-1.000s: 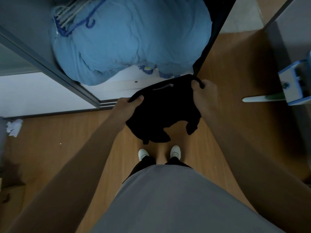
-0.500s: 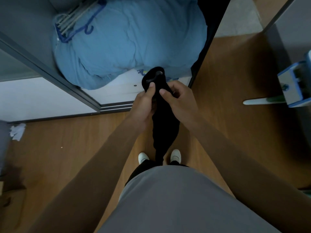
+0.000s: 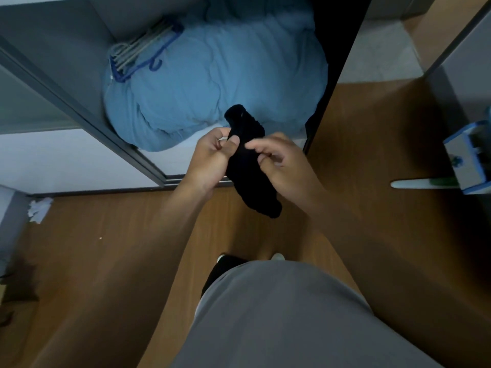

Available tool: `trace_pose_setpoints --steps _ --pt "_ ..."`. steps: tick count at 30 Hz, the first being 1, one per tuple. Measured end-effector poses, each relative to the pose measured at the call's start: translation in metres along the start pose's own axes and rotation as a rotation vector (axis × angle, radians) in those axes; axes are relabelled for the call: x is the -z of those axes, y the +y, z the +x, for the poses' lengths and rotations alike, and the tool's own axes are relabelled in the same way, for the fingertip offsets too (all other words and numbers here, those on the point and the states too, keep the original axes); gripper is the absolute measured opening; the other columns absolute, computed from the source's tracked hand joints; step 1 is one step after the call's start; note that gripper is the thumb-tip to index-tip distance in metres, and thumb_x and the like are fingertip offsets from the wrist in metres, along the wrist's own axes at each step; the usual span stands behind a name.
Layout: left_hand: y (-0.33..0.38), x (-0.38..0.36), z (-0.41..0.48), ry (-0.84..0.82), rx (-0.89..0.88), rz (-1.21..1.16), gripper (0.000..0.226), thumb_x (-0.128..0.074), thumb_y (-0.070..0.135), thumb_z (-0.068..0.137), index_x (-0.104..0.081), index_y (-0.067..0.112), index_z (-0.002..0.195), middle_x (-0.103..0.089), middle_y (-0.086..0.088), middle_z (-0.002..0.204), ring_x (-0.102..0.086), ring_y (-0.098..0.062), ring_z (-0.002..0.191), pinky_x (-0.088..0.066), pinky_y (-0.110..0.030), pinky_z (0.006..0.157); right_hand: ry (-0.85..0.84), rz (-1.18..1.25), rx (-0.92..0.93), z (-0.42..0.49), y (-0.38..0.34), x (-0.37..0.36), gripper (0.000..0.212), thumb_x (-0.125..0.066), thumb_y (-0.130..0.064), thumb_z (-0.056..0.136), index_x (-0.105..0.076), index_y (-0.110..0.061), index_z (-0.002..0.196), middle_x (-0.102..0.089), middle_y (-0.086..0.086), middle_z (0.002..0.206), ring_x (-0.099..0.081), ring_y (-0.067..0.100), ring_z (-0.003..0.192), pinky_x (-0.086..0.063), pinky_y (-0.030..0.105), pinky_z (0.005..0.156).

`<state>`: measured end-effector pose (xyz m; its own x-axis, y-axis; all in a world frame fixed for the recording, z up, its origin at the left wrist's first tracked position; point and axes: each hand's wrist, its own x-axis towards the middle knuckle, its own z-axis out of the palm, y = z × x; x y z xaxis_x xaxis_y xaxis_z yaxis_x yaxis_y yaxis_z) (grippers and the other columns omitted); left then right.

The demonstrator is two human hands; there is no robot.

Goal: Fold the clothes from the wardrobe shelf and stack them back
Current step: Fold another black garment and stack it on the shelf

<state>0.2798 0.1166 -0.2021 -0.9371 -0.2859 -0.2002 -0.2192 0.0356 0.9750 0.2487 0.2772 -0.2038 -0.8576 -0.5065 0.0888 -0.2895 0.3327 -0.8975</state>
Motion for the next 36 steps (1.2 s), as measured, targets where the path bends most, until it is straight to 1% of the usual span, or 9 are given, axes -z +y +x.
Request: trace_pose_setpoints --steps 2,5,9,12,14,16,20,30,36 --pt "0.007 0.000 0.001 -0.032 -0.124 0.136 0.011 -0.049 0.005 0.102 -0.060 0.006 0.102 -0.058 -0.010 0.078 -0.056 -0.022 0.075 -0.045 -0.027 0.068 0.044 -0.007 -0.035 0.008 0.002 0.016 0.044 -0.061 -0.004 0.092 -0.053 -0.011 0.135 -0.051 0.006 0.131 -0.051 0.015 0.121 -0.040 0.030 0.108" --pt "0.020 -0.003 0.004 -0.118 -0.227 0.252 0.013 -0.051 0.004 0.101 -0.061 0.012 0.098 -0.058 0.019 0.062 -0.055 0.000 0.063 -0.044 -0.017 0.064 -0.148 -0.033 -0.011 0.026 -0.001 0.038 0.077 -0.069 -0.013 0.090 -0.025 -0.017 0.153 -0.033 -0.002 0.154 -0.032 0.006 0.140 -0.026 0.018 0.115" --pt "0.037 -0.008 0.007 -0.155 -0.326 0.348 0.015 -0.055 0.007 0.099 -0.059 0.022 0.096 -0.049 0.017 0.057 -0.044 -0.001 0.056 -0.038 -0.018 0.057 -0.302 0.030 0.008 0.046 -0.007 0.053 0.090 -0.076 -0.016 0.086 -0.019 -0.025 0.155 -0.048 -0.001 0.139 -0.049 0.001 0.127 -0.039 0.016 0.107" --pt "0.042 -0.007 0.008 -0.215 -0.341 0.347 0.006 -0.055 0.014 0.099 -0.056 0.014 0.105 -0.046 -0.024 0.062 -0.038 -0.030 0.053 -0.034 -0.033 0.053 -0.309 0.009 0.011 0.053 -0.008 0.058 0.084 -0.077 -0.023 0.085 -0.027 -0.034 0.151 -0.052 -0.010 0.128 -0.045 -0.023 0.113 -0.033 -0.002 0.093" --pt "0.042 -0.006 0.008 -0.222 -0.318 0.309 0.012 -0.055 0.017 0.098 -0.049 0.012 0.108 -0.047 -0.034 0.067 -0.041 -0.042 0.053 -0.034 -0.043 0.050 -0.350 0.002 -0.022 0.055 -0.009 0.060 0.068 -0.077 -0.028 0.085 -0.043 -0.032 0.143 -0.057 -0.011 0.128 -0.046 -0.023 0.111 -0.035 0.003 0.095" --pt "0.042 -0.004 0.008 -0.195 -0.320 0.290 0.014 -0.056 0.018 0.098 -0.043 0.018 0.103 -0.048 -0.029 0.066 -0.040 -0.034 0.051 -0.034 -0.038 0.048 -0.385 -0.032 -0.031 0.058 -0.009 0.063 0.038 -0.076 -0.030 0.086 -0.066 -0.012 0.118 -0.069 -0.002 0.106 -0.060 -0.009 0.092 -0.044 0.011 0.081" --pt "0.042 0.000 0.010 -0.129 -0.336 0.329 0.021 -0.059 0.016 0.097 -0.041 0.023 0.092 -0.040 -0.030 0.062 -0.033 -0.024 0.053 -0.028 -0.033 0.048 -0.331 -0.103 0.013 0.058 -0.016 0.065 0.048 -0.073 -0.030 0.088 -0.057 0.015 0.079 -0.048 0.013 0.066 -0.045 0.019 0.060 -0.028 0.028 0.055" --pt "0.009 0.013 0.006 -0.034 -0.414 0.408 0.014 -0.066 0.001 0.089 -0.057 0.004 0.099 -0.052 -0.024 0.074 -0.051 -0.039 0.073 -0.045 -0.044 0.074 -0.127 0.092 0.077 0.058 -0.024 0.055 0.029 -0.061 -0.017 0.094 -0.059 -0.017 0.066 -0.051 -0.013 0.061 -0.048 -0.002 0.059 -0.036 0.013 0.058" --pt "-0.013 0.012 0.011 -0.038 -0.225 0.400 0.040 -0.056 -0.009 0.085 -0.043 0.019 0.060 -0.040 0.005 0.060 -0.039 -0.007 0.060 -0.033 -0.023 0.061 -0.143 0.023 0.012 0.063 -0.021 0.045 0.011 -0.061 -0.013 0.093 -0.070 -0.007 0.091 -0.070 0.006 0.086 -0.060 0.005 0.076 -0.044 0.021 0.071"
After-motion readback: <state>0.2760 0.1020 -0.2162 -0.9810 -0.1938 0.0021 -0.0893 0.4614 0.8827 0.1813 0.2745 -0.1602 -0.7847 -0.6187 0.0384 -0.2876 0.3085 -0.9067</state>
